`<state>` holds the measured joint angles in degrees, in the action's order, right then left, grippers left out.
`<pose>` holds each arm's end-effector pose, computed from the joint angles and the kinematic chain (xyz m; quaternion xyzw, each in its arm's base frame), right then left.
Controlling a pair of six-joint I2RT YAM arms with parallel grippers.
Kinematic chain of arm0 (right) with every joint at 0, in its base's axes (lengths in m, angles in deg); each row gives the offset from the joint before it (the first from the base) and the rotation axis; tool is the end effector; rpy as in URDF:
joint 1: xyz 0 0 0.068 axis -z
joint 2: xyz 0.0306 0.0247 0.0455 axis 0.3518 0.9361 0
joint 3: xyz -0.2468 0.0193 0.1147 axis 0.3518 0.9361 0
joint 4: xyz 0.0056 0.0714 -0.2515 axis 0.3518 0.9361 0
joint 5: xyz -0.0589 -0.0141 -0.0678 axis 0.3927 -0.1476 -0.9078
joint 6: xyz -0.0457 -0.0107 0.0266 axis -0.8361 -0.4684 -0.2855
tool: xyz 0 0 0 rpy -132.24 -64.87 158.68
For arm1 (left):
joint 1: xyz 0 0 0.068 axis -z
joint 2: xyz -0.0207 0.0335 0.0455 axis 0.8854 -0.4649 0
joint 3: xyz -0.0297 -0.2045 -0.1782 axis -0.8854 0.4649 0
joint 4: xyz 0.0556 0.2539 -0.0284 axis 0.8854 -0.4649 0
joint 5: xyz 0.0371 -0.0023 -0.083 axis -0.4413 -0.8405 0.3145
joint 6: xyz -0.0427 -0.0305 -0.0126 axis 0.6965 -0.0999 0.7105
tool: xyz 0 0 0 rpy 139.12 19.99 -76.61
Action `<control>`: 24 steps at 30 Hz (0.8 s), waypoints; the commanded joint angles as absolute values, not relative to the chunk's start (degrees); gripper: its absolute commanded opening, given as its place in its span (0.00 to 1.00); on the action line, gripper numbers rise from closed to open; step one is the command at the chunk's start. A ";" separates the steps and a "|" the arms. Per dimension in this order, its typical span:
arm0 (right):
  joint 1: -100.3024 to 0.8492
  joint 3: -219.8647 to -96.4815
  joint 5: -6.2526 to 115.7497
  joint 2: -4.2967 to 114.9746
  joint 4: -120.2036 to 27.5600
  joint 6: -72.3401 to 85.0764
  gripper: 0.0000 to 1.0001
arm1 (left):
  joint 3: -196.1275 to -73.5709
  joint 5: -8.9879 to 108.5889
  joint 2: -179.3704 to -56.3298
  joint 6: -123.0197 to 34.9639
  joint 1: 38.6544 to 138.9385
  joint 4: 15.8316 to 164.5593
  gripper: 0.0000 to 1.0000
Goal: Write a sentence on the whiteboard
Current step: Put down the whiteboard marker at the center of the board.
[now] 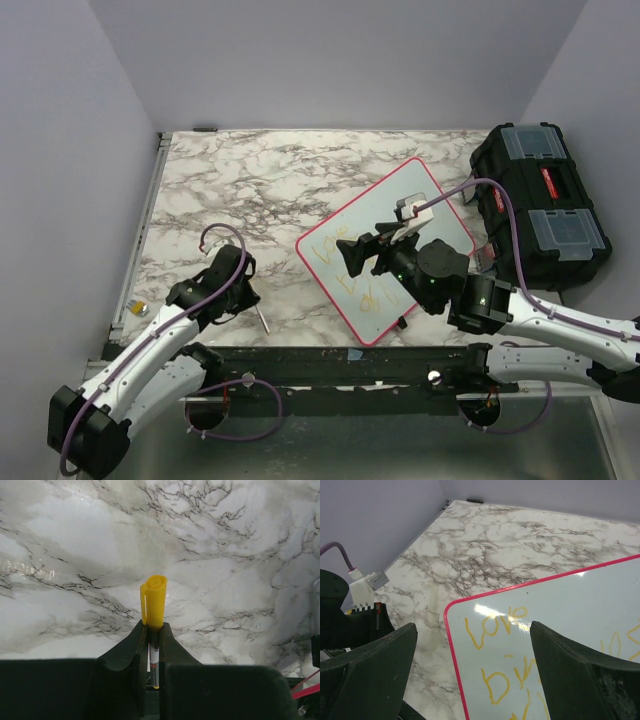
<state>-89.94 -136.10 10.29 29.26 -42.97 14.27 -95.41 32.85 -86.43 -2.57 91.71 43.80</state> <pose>0.0965 0.1956 0.3740 -0.1331 0.7210 0.2541 0.6307 0.1280 -0.0660 0.2179 -0.2170 0.9276 -0.1402 0.2698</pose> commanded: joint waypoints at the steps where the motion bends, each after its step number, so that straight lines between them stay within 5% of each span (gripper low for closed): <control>1: -90.24 -135.05 8.15 28.06 -39.09 16.89 0.96 | -94.73 33.35 -90.85 -1.33 93.87 47.89 0.00; 19: -90.24 -132.20 6.66 23.56 -35.47 19.58 0.96 | -100.51 28.64 -111.72 -1.51 102.63 50.34 0.04; 24: -90.23 -131.94 6.21 22.02 -33.75 20.26 0.96 | -102.70 27.13 -114.74 -0.61 104.47 48.99 0.20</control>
<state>-89.96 -132.80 8.30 23.88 -36.37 19.15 -100.48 30.14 -113.53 -1.04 103.20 49.57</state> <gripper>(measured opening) 0.960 0.125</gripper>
